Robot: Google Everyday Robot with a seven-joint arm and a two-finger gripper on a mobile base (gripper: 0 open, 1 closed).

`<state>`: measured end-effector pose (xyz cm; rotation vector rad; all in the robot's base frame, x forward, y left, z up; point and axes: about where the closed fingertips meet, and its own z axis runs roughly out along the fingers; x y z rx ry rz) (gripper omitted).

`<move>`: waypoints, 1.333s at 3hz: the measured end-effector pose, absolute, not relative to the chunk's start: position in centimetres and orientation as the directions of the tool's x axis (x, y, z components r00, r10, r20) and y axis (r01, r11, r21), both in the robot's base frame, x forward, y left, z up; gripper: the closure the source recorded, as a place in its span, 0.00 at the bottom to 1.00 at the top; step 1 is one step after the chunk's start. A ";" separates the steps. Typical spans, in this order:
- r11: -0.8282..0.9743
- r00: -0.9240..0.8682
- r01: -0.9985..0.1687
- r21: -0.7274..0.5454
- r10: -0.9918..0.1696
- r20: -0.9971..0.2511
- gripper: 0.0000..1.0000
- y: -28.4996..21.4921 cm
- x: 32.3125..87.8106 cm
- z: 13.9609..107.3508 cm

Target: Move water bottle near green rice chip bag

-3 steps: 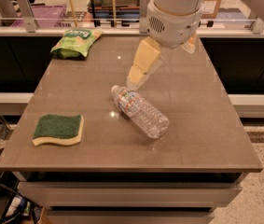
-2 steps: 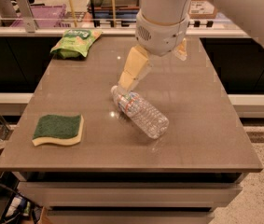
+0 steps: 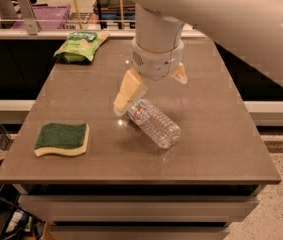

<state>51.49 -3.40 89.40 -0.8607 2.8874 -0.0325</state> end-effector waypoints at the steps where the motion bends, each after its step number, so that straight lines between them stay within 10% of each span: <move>1: 0.836 -0.831 -0.546 -0.059 -0.549 -0.086 0.00 -2.3 51.4 87.0; 3: 0.790 -0.786 -0.607 -0.089 -0.613 -0.080 0.03 -1.6 51.5 83.9; 4: 0.789 -0.785 -0.608 -0.089 -0.614 -0.083 0.21 -1.5 51.5 83.9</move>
Offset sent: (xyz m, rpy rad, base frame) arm 0.0001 0.0195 -0.0637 -0.0795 0.0275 0.0714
